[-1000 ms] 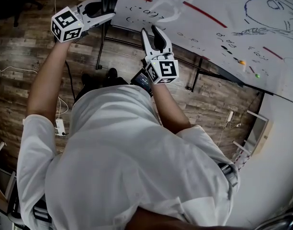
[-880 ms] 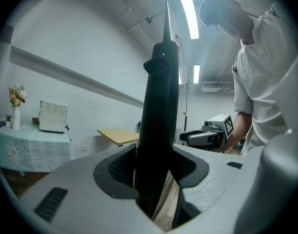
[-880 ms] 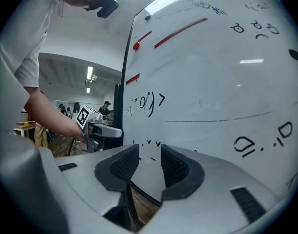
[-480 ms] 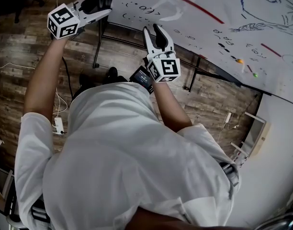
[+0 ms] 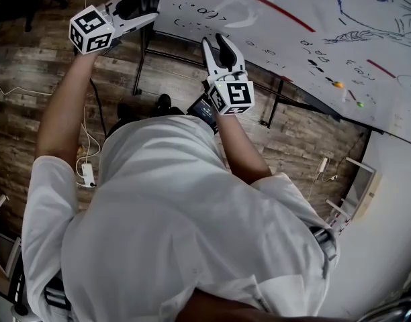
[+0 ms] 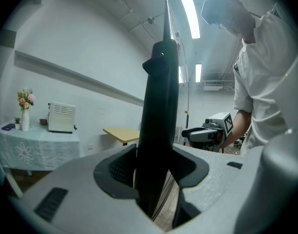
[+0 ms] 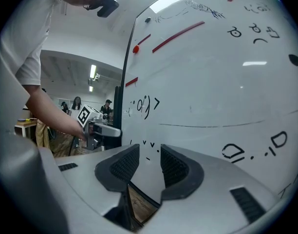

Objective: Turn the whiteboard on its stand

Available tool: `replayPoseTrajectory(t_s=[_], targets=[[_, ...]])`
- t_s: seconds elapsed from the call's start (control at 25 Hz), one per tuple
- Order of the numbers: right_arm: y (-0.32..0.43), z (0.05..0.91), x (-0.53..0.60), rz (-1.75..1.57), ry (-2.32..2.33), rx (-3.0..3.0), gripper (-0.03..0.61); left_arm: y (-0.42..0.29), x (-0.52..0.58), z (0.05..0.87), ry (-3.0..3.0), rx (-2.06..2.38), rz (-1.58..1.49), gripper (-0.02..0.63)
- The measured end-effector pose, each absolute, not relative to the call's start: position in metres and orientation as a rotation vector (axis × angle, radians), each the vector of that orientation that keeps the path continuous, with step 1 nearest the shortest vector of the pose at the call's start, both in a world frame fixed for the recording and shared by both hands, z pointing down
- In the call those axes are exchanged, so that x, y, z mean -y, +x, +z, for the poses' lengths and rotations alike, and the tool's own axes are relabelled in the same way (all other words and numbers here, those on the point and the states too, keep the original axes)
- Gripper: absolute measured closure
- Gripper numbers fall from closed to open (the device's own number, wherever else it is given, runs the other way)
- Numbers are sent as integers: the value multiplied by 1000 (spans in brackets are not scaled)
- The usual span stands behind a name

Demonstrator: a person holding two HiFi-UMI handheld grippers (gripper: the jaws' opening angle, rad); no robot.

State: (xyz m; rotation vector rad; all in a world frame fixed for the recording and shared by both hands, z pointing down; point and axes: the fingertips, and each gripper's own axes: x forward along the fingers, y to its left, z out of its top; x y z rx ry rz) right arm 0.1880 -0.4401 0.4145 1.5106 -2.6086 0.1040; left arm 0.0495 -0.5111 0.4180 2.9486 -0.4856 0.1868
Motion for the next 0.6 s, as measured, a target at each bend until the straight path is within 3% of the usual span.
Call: replayPoseTrajectory(t_s=[0.6], targets=[[183,411,442,103,1529,2605,451,49,510,418,2961,485,221,422]])
